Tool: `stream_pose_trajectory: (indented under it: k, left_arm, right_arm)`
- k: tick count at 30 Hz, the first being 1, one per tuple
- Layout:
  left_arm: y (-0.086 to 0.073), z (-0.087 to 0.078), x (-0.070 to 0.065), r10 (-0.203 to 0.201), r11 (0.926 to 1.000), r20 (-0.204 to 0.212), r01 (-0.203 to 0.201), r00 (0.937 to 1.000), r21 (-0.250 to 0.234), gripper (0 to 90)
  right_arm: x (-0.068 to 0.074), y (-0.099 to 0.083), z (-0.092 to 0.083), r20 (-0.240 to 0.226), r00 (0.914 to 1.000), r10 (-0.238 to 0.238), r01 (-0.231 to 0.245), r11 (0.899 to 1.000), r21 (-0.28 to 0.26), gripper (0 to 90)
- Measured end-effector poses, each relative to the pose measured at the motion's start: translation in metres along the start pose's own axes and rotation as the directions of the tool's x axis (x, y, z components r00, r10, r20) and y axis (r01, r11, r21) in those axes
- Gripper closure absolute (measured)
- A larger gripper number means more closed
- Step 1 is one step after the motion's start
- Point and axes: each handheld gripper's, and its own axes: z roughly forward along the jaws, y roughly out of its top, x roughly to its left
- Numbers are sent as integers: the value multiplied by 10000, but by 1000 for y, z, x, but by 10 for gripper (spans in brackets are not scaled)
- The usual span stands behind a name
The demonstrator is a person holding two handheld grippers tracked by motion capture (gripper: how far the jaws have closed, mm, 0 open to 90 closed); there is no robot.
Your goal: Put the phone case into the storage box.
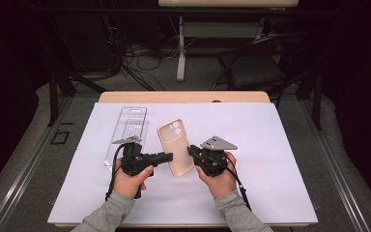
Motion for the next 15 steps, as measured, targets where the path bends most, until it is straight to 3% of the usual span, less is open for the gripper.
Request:
stream_pose_trajectory:
  k: [10, 15]
  left_arm:
    - [1, -2, 3, 36, 10000, -45, -37, 10000, -70, 801]
    - [4, -6, 7, 311, 9995, -138, -312, 9994, -96, 801]
  right_arm:
    - [0, 1, -2, -72, 10000, 13, -15, 9998, -193, 734]
    - [-2, 3, -5, -205, 9998, 72, -79, 9993, -359, 691]
